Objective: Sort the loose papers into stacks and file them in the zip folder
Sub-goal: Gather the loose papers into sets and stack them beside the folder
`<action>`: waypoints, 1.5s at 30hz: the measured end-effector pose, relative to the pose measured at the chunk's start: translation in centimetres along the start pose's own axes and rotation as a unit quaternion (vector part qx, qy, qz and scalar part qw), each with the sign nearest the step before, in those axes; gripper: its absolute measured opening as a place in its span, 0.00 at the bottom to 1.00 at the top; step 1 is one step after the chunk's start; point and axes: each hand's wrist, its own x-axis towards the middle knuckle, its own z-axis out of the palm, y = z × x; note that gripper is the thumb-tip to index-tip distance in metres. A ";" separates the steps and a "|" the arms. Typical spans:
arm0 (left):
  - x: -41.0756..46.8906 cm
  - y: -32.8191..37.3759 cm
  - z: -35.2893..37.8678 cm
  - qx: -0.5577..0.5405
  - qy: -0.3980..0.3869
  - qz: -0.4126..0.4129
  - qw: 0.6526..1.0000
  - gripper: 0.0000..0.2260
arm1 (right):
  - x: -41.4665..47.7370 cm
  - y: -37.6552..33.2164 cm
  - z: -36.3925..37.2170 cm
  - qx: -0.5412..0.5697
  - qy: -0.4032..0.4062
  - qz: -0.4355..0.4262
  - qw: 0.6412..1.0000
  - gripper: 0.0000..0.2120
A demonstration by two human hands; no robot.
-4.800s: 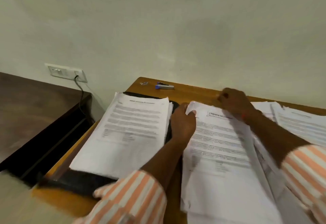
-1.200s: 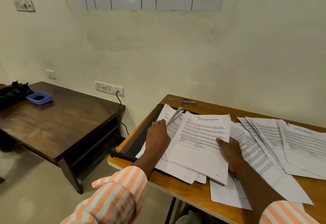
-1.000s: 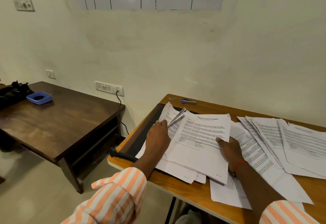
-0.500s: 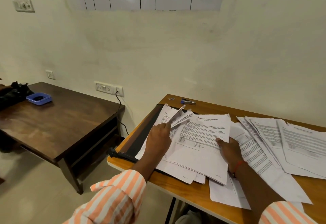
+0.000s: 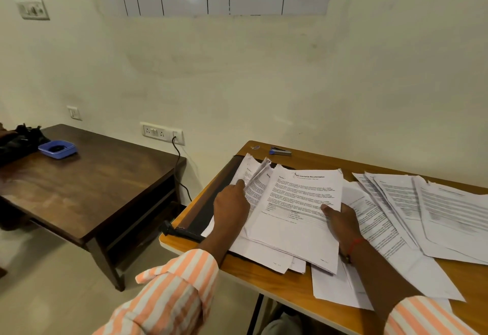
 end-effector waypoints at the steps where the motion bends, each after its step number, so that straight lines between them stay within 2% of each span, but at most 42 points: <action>1: 0.2 -0.1 0.1 -0.014 -0.007 -0.028 0.999 0.15 | 0.0 -0.1 0.1 -0.003 -0.001 0.000 1.000 0.08; 5: 1.3 -0.5 0.3 -0.126 -0.003 -0.134 0.983 0.05 | -0.2 -0.4 0.5 -0.034 -0.005 0.001 0.999 0.10; 7: 2.0 -0.4 -0.2 -0.163 -0.004 -0.158 0.974 0.04 | -0.6 -0.9 0.5 -0.056 -0.007 -0.011 0.998 0.13; 12: 4.5 -0.9 -1.1 -0.165 -0.066 -0.181 0.967 0.05 | -0.9 -2.2 0.5 -0.133 0.007 -0.023 0.991 0.15; 15: 5.0 -1.3 -0.7 -0.169 -0.076 -0.178 0.966 0.06 | -1.3 -3.0 1.0 -0.154 0.008 -0.020 0.988 0.20; 19: 4.7 -1.4 -0.4 -0.190 -0.064 -0.172 0.965 0.11 | -1.2 -3.8 2.8 -0.188 -0.036 -0.022 0.981 0.21; 24: 5.0 -2.0 -0.4 -0.170 -0.075 -0.168 0.968 0.11 | -0.9 -4.2 5.5 -0.316 -0.085 -0.042 0.944 0.18; 28: 4.6 -1.6 -0.6 -0.096 -0.108 -0.161 0.976 0.09 | -0.9 -3.7 6.4 -0.435 -0.080 -0.025 0.896 0.26; 33: 5.2 -1.2 -1.0 -0.113 -0.167 -0.184 0.962 0.09 | -0.9 -2.8 7.8 -0.381 -0.109 -0.016 0.918 0.31; 36: 6.0 -1.6 -1.6 -0.138 -0.196 -0.175 0.955 0.07 | -1.0 -3.0 7.7 -0.324 -0.081 -0.025 0.942 0.24; 38: 6.0 -1.6 -1.9 -0.196 -0.195 -0.168 0.946 0.07 | -0.6 -2.9 7.4 -0.278 -0.054 -0.009 0.959 0.21; 41: 4.9 -1.5 -2.6 -0.363 -0.194 -0.184 0.893 0.09 | -0.3 -2.7 6.9 -0.183 -0.044 0.020 0.982 0.18; 43: 4.3 -1.9 -2.9 -0.475 -0.186 -0.178 0.841 0.13 | -0.4 -2.9 6.4 -0.133 -0.020 0.007 0.991 0.14; 45: 3.9 -2.2 -3.4 -0.538 -0.167 -0.157 0.811 0.16 | -0.8 -3.9 5.9 -0.078 0.002 -0.019 0.997 0.16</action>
